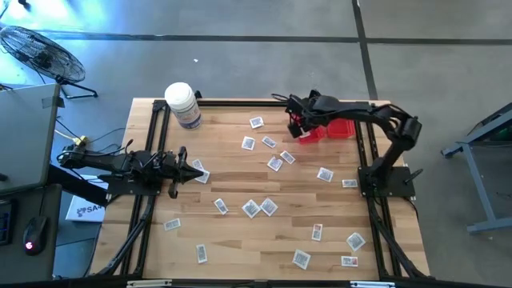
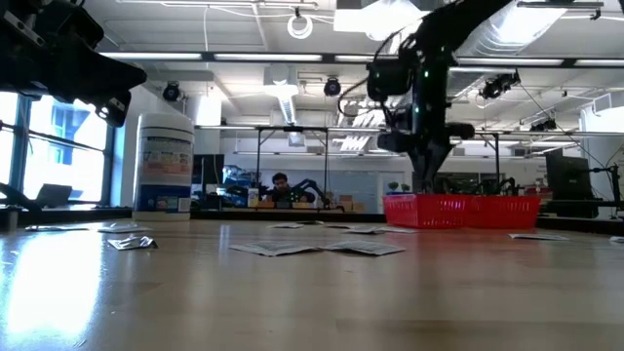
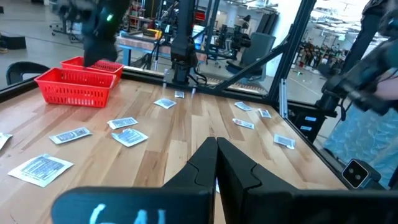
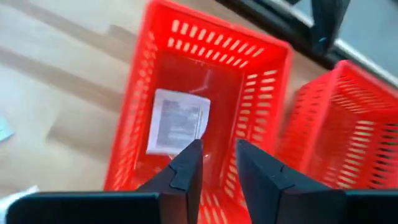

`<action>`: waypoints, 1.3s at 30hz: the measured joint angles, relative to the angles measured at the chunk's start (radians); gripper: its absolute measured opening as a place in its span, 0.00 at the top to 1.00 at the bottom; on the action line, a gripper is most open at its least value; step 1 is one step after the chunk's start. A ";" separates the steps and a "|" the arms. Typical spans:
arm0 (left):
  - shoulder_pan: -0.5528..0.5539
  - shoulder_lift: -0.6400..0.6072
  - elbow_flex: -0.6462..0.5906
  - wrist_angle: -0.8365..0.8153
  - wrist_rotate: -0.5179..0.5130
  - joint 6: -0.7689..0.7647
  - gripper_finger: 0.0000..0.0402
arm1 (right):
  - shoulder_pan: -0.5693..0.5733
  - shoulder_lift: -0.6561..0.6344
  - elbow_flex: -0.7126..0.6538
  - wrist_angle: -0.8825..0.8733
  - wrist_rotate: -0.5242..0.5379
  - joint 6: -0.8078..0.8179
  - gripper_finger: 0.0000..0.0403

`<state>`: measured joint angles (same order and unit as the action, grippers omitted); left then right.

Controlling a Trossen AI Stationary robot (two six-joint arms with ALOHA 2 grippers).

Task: Pick & Place First Aid Supplies
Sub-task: Put the towelette pack into the left red bin

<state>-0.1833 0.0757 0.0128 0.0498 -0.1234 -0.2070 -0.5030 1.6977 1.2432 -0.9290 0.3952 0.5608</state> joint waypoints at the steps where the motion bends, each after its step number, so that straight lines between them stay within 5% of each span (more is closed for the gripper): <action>1: 0.000 0.000 0.000 0.000 0.000 0.000 1.00 | 0.020 -0.018 0.013 -0.025 0.007 0.003 0.77; 9: 0.000 0.000 0.000 0.000 0.000 0.000 1.00 | 0.257 -0.133 0.009 -0.123 0.014 0.084 0.79; 25: 0.000 0.000 0.000 -0.003 0.000 0.000 1.00 | 0.701 -0.138 -0.047 -0.243 -0.069 0.461 0.79; 35: 0.000 0.000 0.000 -0.007 0.000 0.000 1.00 | 0.803 -0.053 -0.048 -0.287 -0.166 0.565 0.79; 39: 0.000 0.000 0.000 -0.007 0.000 0.000 1.00 | 0.794 -0.011 -0.048 -0.298 -0.123 0.621 0.79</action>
<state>-0.1833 0.0754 0.0128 0.0429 -0.1234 -0.2070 0.2914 1.6864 1.1950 -1.2272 0.2724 1.1820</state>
